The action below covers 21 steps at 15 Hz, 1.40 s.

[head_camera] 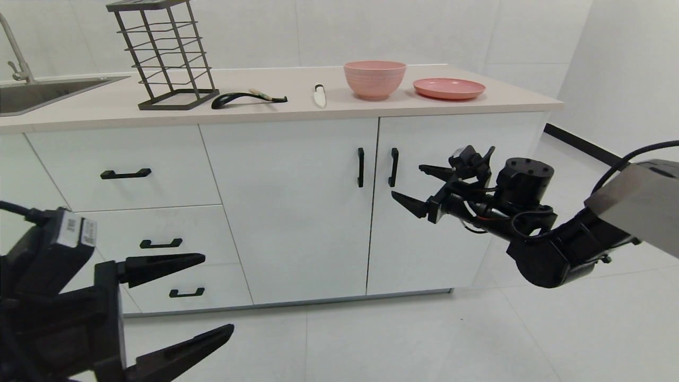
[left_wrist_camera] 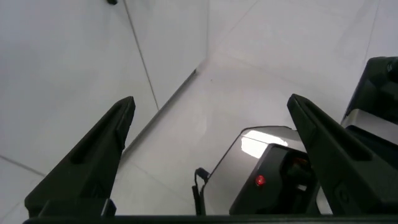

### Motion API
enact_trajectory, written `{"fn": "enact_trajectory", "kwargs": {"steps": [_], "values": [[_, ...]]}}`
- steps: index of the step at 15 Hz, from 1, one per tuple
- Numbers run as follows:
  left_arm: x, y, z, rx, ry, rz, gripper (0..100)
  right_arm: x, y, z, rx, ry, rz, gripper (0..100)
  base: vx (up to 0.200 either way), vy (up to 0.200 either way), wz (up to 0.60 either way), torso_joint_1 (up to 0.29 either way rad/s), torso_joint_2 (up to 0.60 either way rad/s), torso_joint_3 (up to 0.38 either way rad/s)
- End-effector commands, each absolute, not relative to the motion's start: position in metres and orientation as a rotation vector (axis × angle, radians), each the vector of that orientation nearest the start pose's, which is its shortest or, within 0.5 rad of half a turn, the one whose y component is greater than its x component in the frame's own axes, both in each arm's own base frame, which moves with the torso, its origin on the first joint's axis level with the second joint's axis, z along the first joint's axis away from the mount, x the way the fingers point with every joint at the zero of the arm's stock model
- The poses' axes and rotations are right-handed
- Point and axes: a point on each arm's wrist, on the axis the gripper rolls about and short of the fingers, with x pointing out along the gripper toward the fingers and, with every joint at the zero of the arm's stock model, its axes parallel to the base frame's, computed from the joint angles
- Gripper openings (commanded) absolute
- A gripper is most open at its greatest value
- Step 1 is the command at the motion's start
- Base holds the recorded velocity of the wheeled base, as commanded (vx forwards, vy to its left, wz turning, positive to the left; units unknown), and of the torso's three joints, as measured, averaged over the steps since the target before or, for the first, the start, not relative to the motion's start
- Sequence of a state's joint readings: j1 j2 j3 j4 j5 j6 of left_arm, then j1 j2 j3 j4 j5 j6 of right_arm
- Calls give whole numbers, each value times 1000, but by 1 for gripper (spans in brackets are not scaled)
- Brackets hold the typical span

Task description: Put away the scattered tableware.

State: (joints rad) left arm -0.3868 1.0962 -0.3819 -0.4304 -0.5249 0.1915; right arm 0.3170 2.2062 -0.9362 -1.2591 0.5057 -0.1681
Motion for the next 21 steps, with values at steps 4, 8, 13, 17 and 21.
{"fn": "enact_trajectory", "kwargs": {"steps": [4,8,13,17,21], "values": [[165,-105,160,216,227,-1057,100,408,145,69,-158,-56,824,100,0,0,0,0,0,0],[198,-132,161,222,150,-1082,100,432,154,55,-161,-90,826,100,0,0,0,0,0,0],[212,-141,160,224,143,-1087,100,450,160,45,-161,-118,816,100,0,0,0,0,0,0],[235,-163,166,223,95,-1109,100,458,163,50,-165,-160,820,100,0,0,0,0,0,0],[249,-172,166,224,81,-1112,100,463,165,47,-166,-174,822,100,0,0,0,0,0,0]]}}
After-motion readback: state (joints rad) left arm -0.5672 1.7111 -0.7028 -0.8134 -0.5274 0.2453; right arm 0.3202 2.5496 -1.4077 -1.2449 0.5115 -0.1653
